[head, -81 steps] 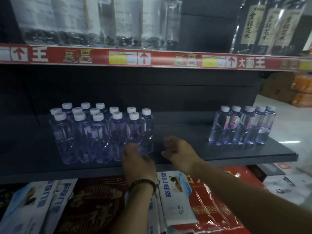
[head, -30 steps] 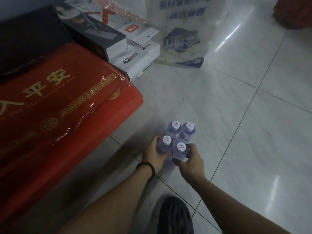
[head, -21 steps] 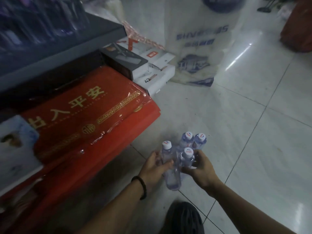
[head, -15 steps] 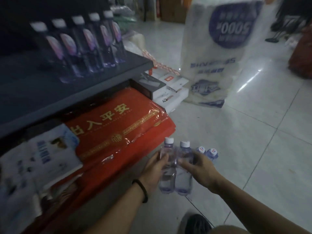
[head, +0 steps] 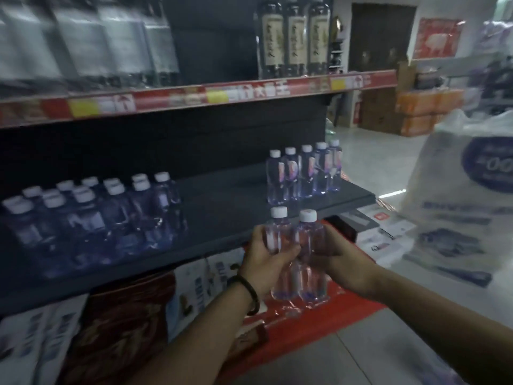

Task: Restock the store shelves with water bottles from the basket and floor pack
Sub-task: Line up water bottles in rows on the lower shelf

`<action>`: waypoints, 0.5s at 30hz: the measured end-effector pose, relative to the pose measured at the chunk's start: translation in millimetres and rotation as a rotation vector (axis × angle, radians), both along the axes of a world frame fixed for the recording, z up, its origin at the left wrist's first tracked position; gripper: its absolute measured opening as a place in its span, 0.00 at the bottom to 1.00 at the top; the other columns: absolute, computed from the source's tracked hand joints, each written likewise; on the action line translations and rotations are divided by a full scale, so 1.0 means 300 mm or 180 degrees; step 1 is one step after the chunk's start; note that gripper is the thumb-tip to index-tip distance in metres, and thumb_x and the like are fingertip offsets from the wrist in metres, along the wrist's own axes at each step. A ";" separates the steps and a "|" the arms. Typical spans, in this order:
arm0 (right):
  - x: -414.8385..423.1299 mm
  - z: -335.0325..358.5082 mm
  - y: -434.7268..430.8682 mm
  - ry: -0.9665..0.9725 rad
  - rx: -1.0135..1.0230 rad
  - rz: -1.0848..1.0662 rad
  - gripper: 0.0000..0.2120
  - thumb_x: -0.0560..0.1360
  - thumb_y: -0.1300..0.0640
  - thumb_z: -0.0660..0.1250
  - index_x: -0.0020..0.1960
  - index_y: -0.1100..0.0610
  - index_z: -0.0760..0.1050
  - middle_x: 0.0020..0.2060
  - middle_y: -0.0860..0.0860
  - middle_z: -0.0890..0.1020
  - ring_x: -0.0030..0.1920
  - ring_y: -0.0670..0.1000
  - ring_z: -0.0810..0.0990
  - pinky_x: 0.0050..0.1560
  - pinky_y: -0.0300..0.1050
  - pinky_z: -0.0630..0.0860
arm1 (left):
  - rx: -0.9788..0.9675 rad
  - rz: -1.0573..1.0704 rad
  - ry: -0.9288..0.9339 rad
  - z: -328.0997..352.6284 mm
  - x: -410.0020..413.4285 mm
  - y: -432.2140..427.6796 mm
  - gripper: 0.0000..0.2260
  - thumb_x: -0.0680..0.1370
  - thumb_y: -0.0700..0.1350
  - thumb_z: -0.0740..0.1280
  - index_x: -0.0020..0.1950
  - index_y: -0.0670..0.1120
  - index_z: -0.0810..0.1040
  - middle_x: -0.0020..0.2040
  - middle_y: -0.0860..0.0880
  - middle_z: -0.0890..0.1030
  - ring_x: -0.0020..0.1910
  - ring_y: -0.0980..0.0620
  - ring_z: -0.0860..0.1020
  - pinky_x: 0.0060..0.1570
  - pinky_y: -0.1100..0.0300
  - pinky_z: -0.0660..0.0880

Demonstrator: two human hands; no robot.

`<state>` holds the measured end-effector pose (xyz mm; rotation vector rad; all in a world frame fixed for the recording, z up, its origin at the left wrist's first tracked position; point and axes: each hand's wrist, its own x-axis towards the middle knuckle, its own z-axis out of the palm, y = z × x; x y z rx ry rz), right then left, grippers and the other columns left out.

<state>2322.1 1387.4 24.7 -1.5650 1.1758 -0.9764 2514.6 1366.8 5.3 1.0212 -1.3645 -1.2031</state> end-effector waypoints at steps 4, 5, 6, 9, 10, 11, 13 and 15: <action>0.225 0.062 -0.109 0.0153 -0.0235 -0.0277 0.20 0.76 0.65 0.76 0.65 0.54 0.73 0.55 0.52 0.86 0.56 0.53 0.86 0.60 0.61 0.83 | -0.0297 0.0722 0.0097 0.049 0.173 -0.054 0.22 0.75 0.43 0.79 0.65 0.56 0.76 0.58 0.54 0.85 0.56 0.55 0.85 0.51 0.58 0.84; 0.274 0.069 -0.140 0.0164 -0.0306 -0.0367 0.20 0.76 0.64 0.77 0.62 0.53 0.74 0.54 0.51 0.86 0.55 0.53 0.86 0.59 0.61 0.84 | -0.0358 0.0880 0.0067 0.056 0.208 -0.074 0.22 0.75 0.44 0.79 0.65 0.57 0.77 0.59 0.55 0.85 0.56 0.56 0.84 0.52 0.57 0.83; 0.320 0.073 -0.174 0.0212 -0.0372 -0.0449 0.20 0.75 0.63 0.78 0.60 0.50 0.75 0.53 0.50 0.86 0.54 0.51 0.86 0.59 0.60 0.84 | -0.0433 0.1058 0.0054 0.062 0.241 -0.092 0.22 0.74 0.44 0.80 0.64 0.57 0.77 0.58 0.56 0.85 0.56 0.57 0.84 0.52 0.59 0.82; 0.452 0.092 -0.256 0.0385 -0.0477 -0.0457 0.20 0.75 0.62 0.78 0.58 0.45 0.74 0.53 0.46 0.85 0.53 0.45 0.85 0.60 0.55 0.84 | -0.0588 0.1607 0.0145 0.077 0.324 -0.140 0.21 0.74 0.42 0.80 0.61 0.57 0.76 0.54 0.58 0.85 0.52 0.60 0.83 0.45 0.67 0.79; 0.490 0.097 -0.286 0.0390 -0.0517 -0.0447 0.20 0.75 0.61 0.78 0.58 0.44 0.74 0.52 0.45 0.85 0.53 0.44 0.85 0.60 0.55 0.84 | -0.0630 0.1798 0.0136 0.076 0.346 -0.159 0.21 0.74 0.43 0.80 0.61 0.57 0.77 0.54 0.58 0.85 0.52 0.60 0.83 0.47 0.64 0.80; 0.526 0.098 -0.316 0.0379 -0.0573 -0.0467 0.20 0.74 0.60 0.79 0.58 0.43 0.75 0.52 0.45 0.86 0.53 0.45 0.85 0.60 0.55 0.84 | -0.0683 0.2003 0.0081 0.072 0.368 -0.179 0.21 0.73 0.44 0.80 0.61 0.58 0.77 0.56 0.58 0.84 0.53 0.59 0.83 0.51 0.60 0.82; 0.593 0.099 -0.375 0.0336 -0.0666 -0.0491 0.20 0.74 0.57 0.79 0.60 0.43 0.75 0.53 0.45 0.86 0.53 0.45 0.85 0.58 0.55 0.84 | -0.0785 0.2417 -0.0143 0.062 0.410 -0.221 0.23 0.73 0.47 0.81 0.64 0.59 0.77 0.61 0.56 0.79 0.58 0.54 0.81 0.58 0.52 0.81; 0.654 0.104 -0.424 0.0222 -0.0538 -0.0470 0.19 0.76 0.55 0.78 0.61 0.42 0.74 0.54 0.45 0.85 0.54 0.46 0.85 0.57 0.55 0.85 | -0.0786 0.2798 -0.0385 0.062 0.446 -0.252 0.24 0.73 0.50 0.80 0.65 0.61 0.77 0.64 0.53 0.75 0.62 0.49 0.79 0.59 0.49 0.80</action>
